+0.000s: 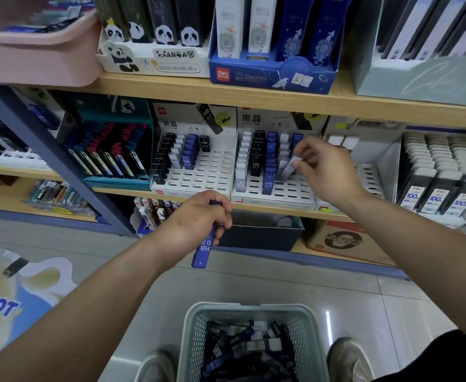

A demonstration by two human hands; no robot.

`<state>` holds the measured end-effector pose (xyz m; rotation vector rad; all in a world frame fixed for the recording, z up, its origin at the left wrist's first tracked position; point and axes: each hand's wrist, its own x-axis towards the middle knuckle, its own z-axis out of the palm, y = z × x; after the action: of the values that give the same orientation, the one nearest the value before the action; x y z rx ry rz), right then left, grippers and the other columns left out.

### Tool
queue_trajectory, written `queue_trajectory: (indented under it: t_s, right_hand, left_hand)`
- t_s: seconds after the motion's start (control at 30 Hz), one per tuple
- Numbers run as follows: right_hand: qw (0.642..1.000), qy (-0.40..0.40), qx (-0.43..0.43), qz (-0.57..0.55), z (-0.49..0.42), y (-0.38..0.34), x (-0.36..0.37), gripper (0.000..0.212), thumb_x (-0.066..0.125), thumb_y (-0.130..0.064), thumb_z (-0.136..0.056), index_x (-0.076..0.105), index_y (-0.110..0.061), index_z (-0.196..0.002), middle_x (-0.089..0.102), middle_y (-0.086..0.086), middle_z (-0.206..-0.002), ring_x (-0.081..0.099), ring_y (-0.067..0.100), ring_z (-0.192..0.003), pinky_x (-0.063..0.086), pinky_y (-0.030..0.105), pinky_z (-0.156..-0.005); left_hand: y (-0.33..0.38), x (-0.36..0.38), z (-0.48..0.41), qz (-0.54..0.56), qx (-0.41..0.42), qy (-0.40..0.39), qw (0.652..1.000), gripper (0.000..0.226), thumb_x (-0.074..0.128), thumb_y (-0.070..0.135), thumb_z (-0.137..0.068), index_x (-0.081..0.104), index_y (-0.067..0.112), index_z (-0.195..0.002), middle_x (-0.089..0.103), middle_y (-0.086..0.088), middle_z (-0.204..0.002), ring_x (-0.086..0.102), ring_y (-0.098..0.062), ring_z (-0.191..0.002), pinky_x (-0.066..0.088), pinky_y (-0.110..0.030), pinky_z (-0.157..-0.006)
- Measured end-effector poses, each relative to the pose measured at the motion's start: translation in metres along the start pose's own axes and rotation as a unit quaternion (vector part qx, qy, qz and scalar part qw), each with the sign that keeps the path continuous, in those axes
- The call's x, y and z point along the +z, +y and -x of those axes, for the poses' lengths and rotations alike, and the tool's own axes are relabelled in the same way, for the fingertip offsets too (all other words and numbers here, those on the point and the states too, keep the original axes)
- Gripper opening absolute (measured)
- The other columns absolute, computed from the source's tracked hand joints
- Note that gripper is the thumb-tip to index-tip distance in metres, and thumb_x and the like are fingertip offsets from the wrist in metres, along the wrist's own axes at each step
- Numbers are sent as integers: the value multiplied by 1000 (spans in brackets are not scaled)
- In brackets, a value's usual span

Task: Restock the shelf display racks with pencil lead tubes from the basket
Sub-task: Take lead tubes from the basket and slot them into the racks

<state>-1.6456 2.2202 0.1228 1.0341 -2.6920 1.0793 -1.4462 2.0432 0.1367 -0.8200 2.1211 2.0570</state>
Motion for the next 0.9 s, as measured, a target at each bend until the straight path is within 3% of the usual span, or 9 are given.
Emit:
queue_trajectory:
  t_s: [0.17, 0.33, 0.63, 0.77, 0.9]
  right_hand:
    - [1000, -2, 13, -17, -1, 2, -1, 11, 69, -17, -92, 63, -21, -101, 57, -18, -85, 59, 3, -81, 40, 2, -70]
    - [1000, -11, -5, -7, -1, 0, 2, 13, 69, -17, -92, 67, -19, -105, 63, -9, -93, 62, 8, -84, 43, 11, -75]
    - [1000, 15, -3, -7, -4, 4, 3, 13, 68, -17, -93, 66, -19, -106, 62, -9, -90, 62, 7, -85, 43, 10, -75]
    - [1000, 0, 2, -12, -2, 7, 3, 12, 69, -18, -92, 66, -19, -103, 65, -6, -91, 64, 10, -85, 50, 21, -78]
    - [1000, -14, -26, 1, 0, 7, 4, 12, 69, -16, -92, 69, -19, -104, 70, -4, -95, 65, 8, -87, 51, 22, -81]
  left_hand:
    - [-1, -5, 5, -25, 19, -5, 999, 21, 45, -7, -96, 58, 8, -97, 65, -7, -76, 56, -15, -60, 52, -30, -61]
    - [-1, -9, 11, -8, 41, -4, 999, 20, 54, 0, -99, 66, 12, -110, 69, -5, -87, 69, -15, -75, 58, -32, -80]
    - [8, -10, 19, -12, 62, 34, 997, 29, 59, 2, -97, 71, 21, -116, 64, -16, -106, 74, -20, -85, 60, -27, -79]
    - [8, -10, 18, -5, 69, 51, 996, 29, 59, 2, -97, 70, 19, -118, 61, -19, -111, 74, -21, -87, 61, -28, -81]
    - [10, -9, 18, -2, 74, 67, 995, 28, 60, 1, -96, 69, 17, -118, 61, -20, -114, 74, -24, -89, 60, -24, -76]
